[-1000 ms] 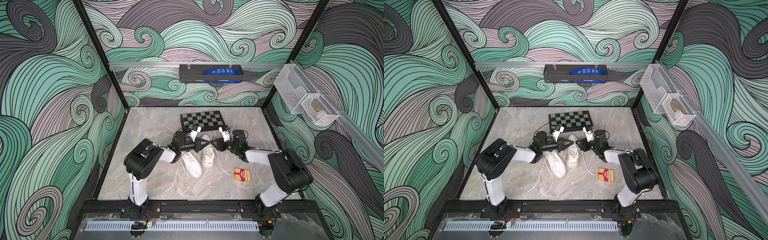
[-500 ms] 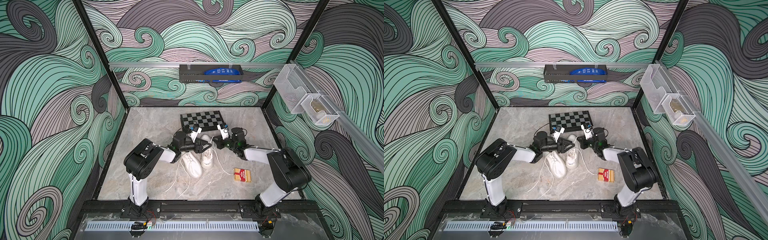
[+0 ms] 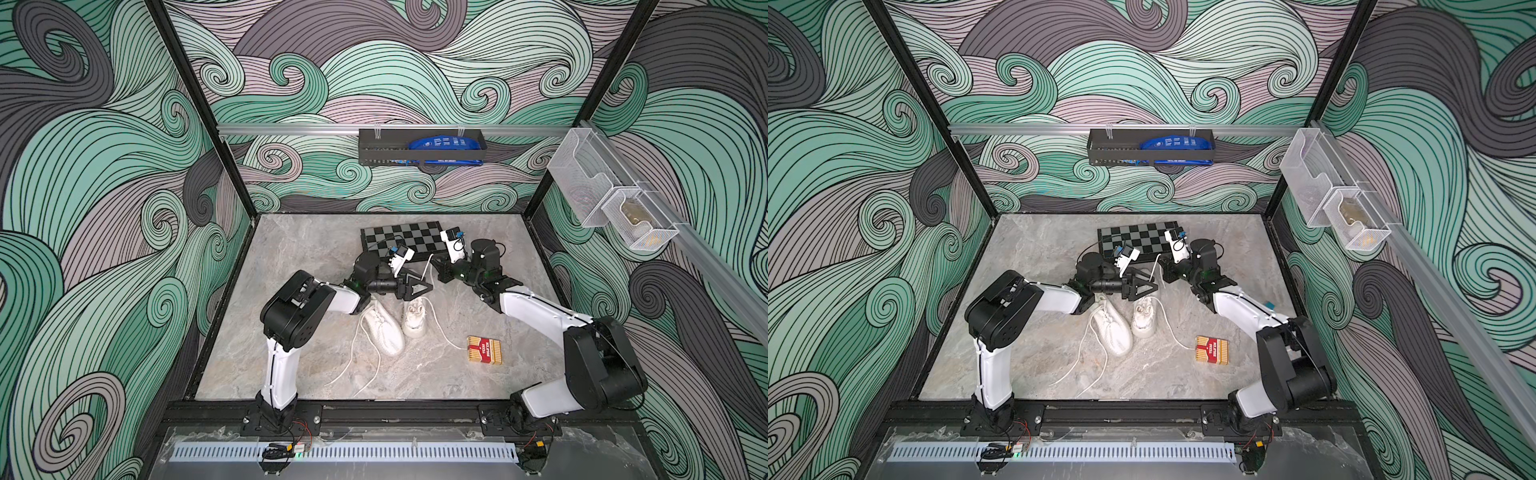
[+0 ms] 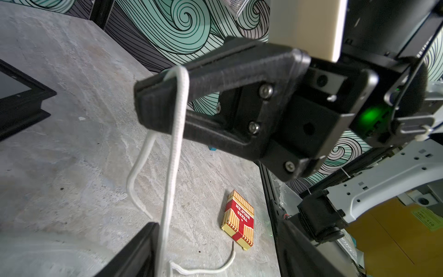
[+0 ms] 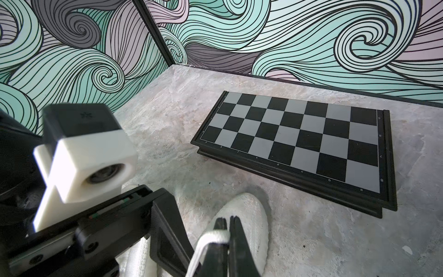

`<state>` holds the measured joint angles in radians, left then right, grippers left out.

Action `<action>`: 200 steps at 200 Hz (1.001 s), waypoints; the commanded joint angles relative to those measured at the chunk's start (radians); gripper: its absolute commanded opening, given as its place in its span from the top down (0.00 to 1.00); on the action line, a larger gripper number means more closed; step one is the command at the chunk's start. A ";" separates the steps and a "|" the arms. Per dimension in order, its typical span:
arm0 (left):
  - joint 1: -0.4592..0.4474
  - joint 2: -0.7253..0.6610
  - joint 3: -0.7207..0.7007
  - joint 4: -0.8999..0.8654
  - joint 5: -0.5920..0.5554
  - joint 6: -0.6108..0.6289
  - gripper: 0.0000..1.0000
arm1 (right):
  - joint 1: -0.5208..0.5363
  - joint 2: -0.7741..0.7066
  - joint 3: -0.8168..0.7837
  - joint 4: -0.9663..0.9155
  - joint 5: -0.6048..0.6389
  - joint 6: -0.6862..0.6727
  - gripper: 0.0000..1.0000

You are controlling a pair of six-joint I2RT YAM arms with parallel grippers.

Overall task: Tie the shoes
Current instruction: Cross the shoelace with the shoelace.

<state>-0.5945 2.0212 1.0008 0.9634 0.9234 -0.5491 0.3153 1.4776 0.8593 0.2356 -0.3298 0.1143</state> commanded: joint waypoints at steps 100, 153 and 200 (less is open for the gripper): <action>0.013 -0.033 -0.045 -0.042 0.161 -0.009 1.00 | -0.026 0.168 0.157 -0.189 0.099 0.052 0.86; 0.044 -0.047 -0.044 -0.132 0.069 0.014 1.00 | -0.116 0.190 0.117 -0.293 0.223 0.172 0.34; 0.061 -0.070 -0.014 -0.258 0.055 0.068 1.00 | -0.111 0.008 -0.052 -0.409 0.223 0.205 0.30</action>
<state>-0.5446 1.9945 0.9482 0.7925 0.9909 -0.5343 0.1799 1.5856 0.8803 -0.0734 -0.1162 0.2806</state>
